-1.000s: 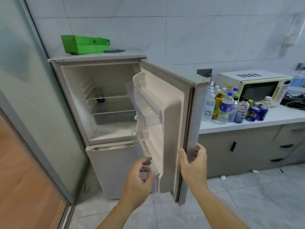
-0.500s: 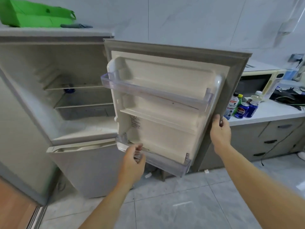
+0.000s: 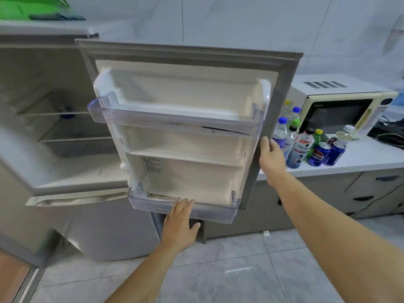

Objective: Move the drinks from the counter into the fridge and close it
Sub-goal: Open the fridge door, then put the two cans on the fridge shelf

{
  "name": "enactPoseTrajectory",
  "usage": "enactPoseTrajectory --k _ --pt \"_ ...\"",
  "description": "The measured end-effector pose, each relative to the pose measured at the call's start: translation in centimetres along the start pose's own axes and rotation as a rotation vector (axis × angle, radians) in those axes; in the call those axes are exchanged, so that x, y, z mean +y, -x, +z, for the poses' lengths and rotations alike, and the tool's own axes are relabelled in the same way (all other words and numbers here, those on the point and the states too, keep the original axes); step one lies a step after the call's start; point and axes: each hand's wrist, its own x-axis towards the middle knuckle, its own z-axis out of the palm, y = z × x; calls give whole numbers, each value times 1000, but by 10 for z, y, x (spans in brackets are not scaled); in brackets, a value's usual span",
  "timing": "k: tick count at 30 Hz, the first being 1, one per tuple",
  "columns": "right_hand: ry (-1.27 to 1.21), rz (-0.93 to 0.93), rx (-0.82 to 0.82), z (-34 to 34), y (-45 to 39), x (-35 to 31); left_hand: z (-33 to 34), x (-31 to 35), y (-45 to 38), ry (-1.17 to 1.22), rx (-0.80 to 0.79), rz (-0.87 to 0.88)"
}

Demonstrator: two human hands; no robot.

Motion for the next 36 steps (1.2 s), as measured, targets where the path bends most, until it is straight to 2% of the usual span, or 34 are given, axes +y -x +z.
enactPoseTrajectory --k 7,10,13,15,20,25,30,34,36 --pt "13 -9 -270 -29 -26 7 9 34 -10 -121 3 -164" --pt "37 -18 -305 -55 -30 25 19 61 -7 -101 131 -229" --pt "47 -26 -279 -85 -36 57 42 108 -6 64 317 -149" --pt "44 -2 -246 -106 -43 81 61 146 -11 210 353 -48" --pt "-15 118 -90 -155 -69 137 111 224 -53 628 222 -36" --pt "22 224 33 -207 -107 182 161 289 -127 881 98 -138" --pt "111 266 157 -264 -163 215 212 363 -195 850 -94 -101" --pt "179 269 151 -296 -217 233 242 416 -256 763 -218 -92" --pt "199 252 122 -309 -253 242 258 438 -291 706 -205 -95"
